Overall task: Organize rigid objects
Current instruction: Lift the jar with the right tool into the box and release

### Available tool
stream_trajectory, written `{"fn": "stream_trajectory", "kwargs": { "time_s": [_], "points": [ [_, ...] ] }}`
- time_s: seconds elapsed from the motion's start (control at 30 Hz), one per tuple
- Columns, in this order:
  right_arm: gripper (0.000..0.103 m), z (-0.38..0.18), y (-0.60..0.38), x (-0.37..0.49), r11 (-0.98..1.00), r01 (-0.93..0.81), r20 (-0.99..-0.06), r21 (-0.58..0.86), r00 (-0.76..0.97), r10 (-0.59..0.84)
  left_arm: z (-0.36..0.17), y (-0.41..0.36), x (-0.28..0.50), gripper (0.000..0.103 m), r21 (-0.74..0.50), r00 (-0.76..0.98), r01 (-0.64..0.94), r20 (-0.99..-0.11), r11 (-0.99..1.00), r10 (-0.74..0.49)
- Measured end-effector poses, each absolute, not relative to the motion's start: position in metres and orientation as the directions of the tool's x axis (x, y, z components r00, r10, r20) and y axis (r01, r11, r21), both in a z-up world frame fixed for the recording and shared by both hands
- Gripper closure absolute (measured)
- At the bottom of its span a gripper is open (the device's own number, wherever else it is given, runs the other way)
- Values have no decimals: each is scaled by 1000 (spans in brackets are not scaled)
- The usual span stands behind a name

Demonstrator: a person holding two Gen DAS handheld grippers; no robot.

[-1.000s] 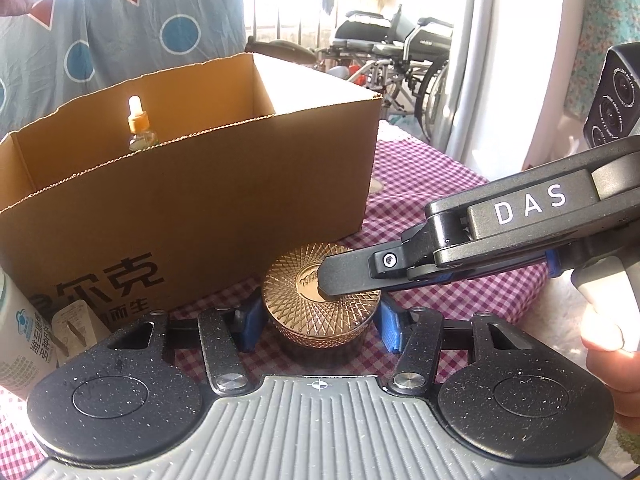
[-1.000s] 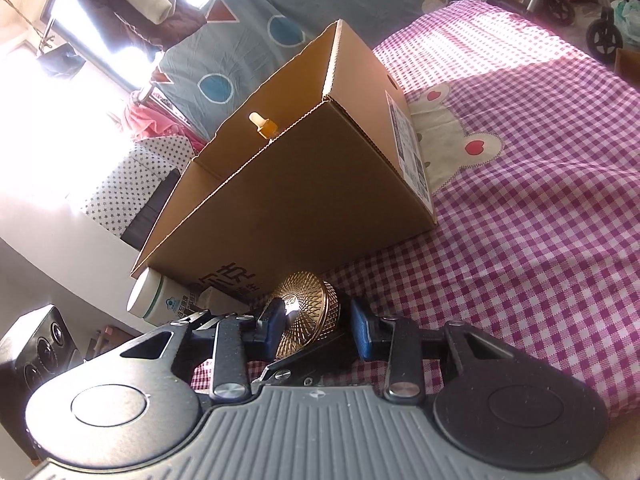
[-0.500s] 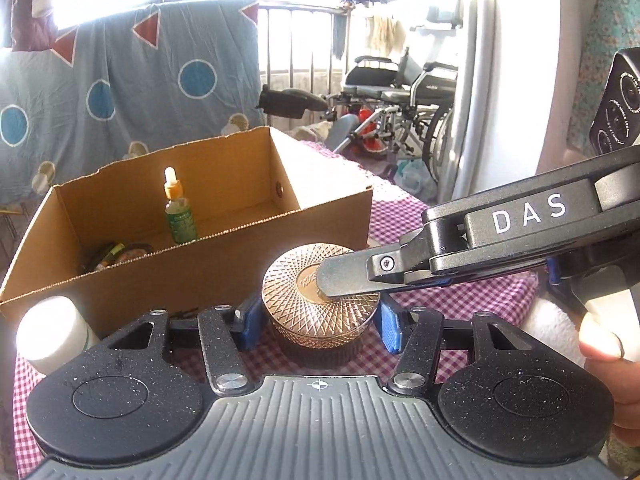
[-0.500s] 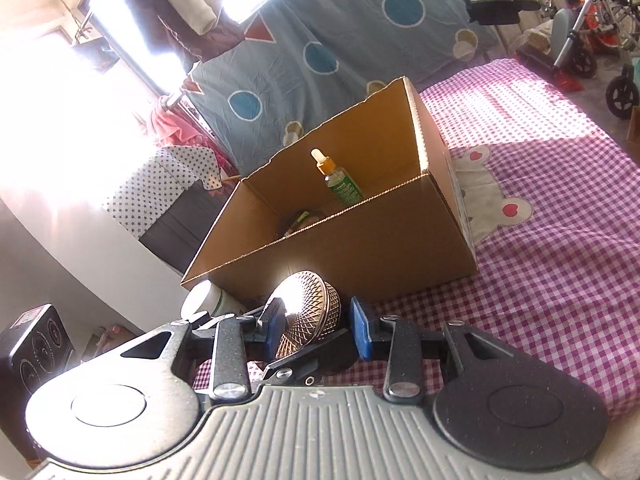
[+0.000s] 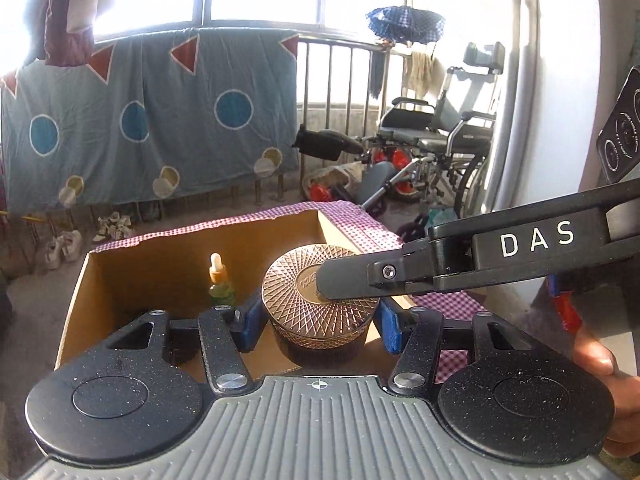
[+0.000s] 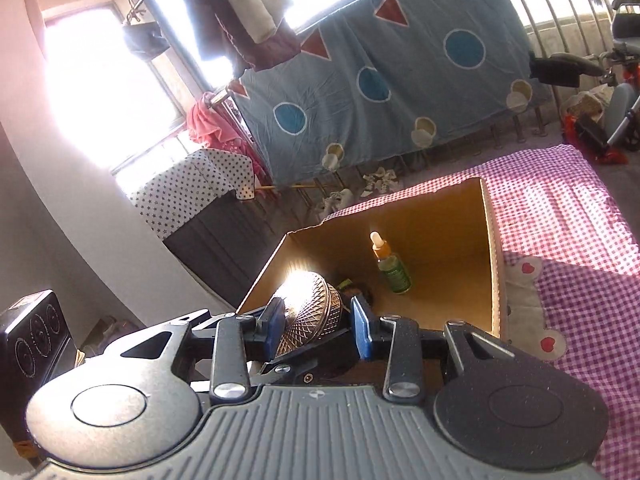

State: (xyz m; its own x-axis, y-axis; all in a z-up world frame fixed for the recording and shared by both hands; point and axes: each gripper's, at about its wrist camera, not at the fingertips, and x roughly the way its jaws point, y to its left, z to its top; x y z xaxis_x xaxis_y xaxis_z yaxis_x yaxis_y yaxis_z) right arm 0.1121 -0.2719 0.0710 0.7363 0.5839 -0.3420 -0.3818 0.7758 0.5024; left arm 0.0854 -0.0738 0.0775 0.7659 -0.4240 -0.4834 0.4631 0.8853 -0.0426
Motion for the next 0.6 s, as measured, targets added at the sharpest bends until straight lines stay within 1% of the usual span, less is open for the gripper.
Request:
{"fn": "stream_trajectory", "kwargs": {
  "time_s": [0.1,0.2,0.33,0.4,0.5,0.6],
  "points": [
    [64,76,-273,143,787,-376,-394,489,710,584,76,-77,112,47,-95,738,452,-518,887,-431],
    [64,76,-273,179,798,-362,-462,482,669,582,68,-80,143,47,-155,692,427,-579,891,-432],
    [64,66,-270,223,825,-344,-553,449,618,559,50,-82,185,47,-250,616,377,-652,892,-443],
    [64,61,-267,241,841,-338,-595,422,597,538,42,-86,200,47,-273,582,358,-683,893,-442],
    [64,55,-265,263,860,-337,-641,384,573,511,30,-89,221,47,-307,534,320,-723,896,-438],
    [64,53,-265,279,869,-338,-663,361,562,494,23,-92,234,47,-327,509,291,-743,899,-435]
  ]
}}
